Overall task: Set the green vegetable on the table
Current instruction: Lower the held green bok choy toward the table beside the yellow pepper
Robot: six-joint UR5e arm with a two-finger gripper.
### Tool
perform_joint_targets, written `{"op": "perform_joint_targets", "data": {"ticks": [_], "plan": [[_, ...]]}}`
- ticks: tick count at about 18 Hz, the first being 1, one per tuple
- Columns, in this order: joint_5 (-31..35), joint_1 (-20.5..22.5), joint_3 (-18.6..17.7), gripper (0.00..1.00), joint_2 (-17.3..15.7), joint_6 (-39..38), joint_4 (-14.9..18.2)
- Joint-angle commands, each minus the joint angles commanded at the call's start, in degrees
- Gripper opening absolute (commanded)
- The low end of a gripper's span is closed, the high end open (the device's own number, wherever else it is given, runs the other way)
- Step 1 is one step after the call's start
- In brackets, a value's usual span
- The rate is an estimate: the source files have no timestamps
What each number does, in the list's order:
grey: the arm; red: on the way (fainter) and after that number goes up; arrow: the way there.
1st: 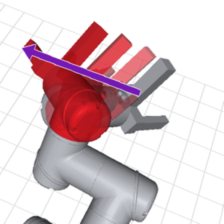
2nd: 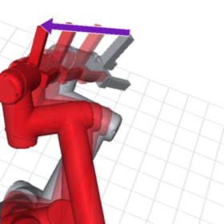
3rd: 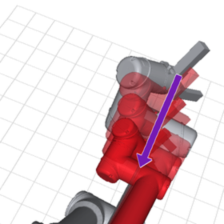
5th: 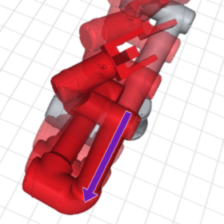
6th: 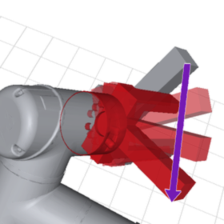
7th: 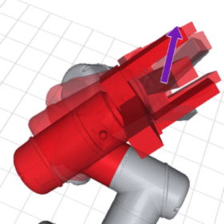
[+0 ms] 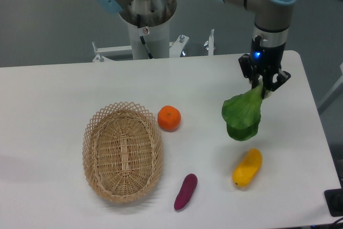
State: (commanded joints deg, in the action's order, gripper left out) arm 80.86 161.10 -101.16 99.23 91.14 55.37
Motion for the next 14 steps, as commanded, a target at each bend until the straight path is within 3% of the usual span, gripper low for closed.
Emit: {"op": "perform_joint_targets", "data": {"ticks": [7,14], "plan": [[0.1,0.1,-1.1,0.36,0.0,0.5,-0.4],[0.4,1.4,-4.2,0.36,0.2,7.2,-0.9]]}}
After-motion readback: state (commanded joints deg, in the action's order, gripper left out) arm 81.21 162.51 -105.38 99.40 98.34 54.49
